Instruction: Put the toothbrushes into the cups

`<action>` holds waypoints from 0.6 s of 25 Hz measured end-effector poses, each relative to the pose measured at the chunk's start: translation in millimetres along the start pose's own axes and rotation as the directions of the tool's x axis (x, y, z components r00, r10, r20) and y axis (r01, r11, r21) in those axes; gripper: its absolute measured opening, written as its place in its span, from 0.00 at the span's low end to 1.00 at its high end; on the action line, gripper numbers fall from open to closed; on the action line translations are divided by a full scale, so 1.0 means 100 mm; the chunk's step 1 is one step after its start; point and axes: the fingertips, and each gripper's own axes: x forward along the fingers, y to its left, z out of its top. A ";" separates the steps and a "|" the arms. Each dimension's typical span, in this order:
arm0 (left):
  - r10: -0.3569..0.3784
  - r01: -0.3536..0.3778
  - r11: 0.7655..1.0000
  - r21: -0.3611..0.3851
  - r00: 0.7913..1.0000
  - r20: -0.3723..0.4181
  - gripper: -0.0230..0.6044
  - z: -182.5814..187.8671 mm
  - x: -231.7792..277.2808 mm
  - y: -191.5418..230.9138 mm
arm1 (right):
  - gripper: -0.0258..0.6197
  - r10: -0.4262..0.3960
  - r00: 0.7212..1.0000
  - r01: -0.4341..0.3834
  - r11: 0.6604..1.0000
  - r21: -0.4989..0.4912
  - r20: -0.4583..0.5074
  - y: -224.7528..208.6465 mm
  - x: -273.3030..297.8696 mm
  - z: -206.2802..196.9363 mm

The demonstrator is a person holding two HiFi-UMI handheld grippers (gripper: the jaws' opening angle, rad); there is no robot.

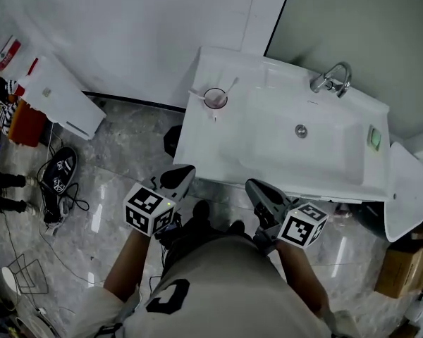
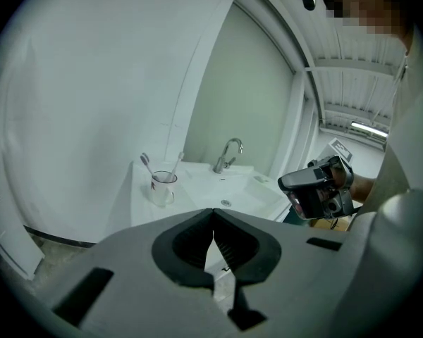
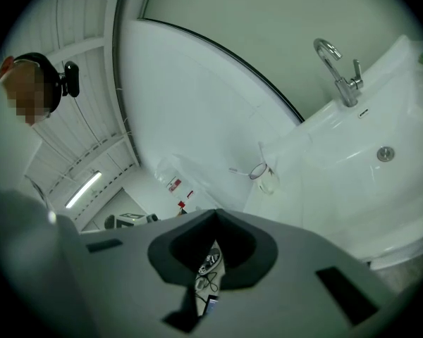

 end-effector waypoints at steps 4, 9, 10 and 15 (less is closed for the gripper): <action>-0.011 0.011 1.000 0.001 1.000 -0.026 0.07 -0.04 0.13 -0.32 | 0.06 0.004 1.000 -0.004 0.999 0.037 0.000 -0.11 -0.25 0.00; 0.020 -0.020 1.000 0.011 1.000 -0.023 0.07 0.04 0.17 -0.29 | 0.06 0.023 1.000 -0.022 0.999 0.025 -0.010 -0.14 -0.29 0.08; 0.029 -0.029 1.000 0.010 0.999 -0.019 0.07 0.04 0.15 -0.25 | 0.06 0.024 1.000 -0.024 0.999 0.024 -0.015 -0.13 -0.28 0.07; 0.068 -0.068 0.998 -0.017 0.998 -0.011 0.07 -0.03 -0.09 0.05 | 0.06 0.029 0.999 -0.028 0.999 0.024 -0.029 -0.02 -0.05 -0.02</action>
